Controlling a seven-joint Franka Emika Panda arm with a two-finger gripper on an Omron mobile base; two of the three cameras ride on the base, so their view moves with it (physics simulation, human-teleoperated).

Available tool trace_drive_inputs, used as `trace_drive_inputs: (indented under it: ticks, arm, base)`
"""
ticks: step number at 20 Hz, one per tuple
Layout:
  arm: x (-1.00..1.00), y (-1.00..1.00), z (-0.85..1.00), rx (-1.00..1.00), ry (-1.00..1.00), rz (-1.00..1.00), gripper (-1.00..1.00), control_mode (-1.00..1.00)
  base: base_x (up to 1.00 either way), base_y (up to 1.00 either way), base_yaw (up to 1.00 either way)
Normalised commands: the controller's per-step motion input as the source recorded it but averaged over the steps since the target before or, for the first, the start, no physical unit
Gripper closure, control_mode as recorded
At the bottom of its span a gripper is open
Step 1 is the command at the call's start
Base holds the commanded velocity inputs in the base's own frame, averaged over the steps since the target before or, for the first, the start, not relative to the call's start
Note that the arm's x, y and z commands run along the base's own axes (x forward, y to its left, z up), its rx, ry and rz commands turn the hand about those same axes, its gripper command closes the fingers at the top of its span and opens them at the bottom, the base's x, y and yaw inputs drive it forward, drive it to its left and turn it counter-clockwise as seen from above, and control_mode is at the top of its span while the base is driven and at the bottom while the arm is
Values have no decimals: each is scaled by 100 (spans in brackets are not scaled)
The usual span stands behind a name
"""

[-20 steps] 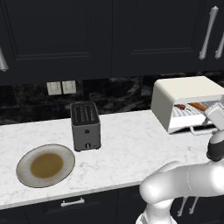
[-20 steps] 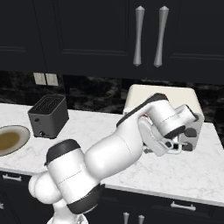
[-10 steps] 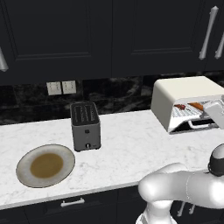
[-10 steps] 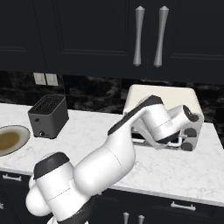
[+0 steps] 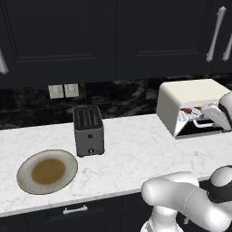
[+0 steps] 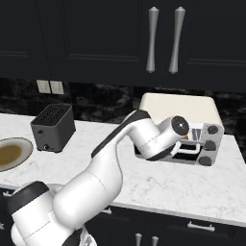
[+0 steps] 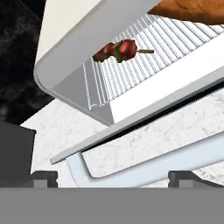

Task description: Pick up the kebab skewer and baguette bread, and place them inside the toaster oven. Close the toaster oven door and start by setting the timer.

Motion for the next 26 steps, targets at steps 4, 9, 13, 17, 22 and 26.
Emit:
trace_drive_inputs:
  ticks: [4,9,13,17,22,26]
  arm:
    - [85,78,-17,-11,-9,-21,-100,-100]
    - [70,53,-11,-9,-3,-20,-100,-100]
    - [41,44,-24,-3,0,-19,-100,-100]
    - [37,42,-32,-1,-1,-19,-100,-100]
    - [38,40,-51,0,-2,-19,-100,-100]
    - [45,37,-61,0,-1,-19,-100,-100]
  base:
    - [0,0,0]
    - [0,0,0]
    - [0,0,0]
    - [0,0,0]
    - [0,0,0]
    - [0,0,0]
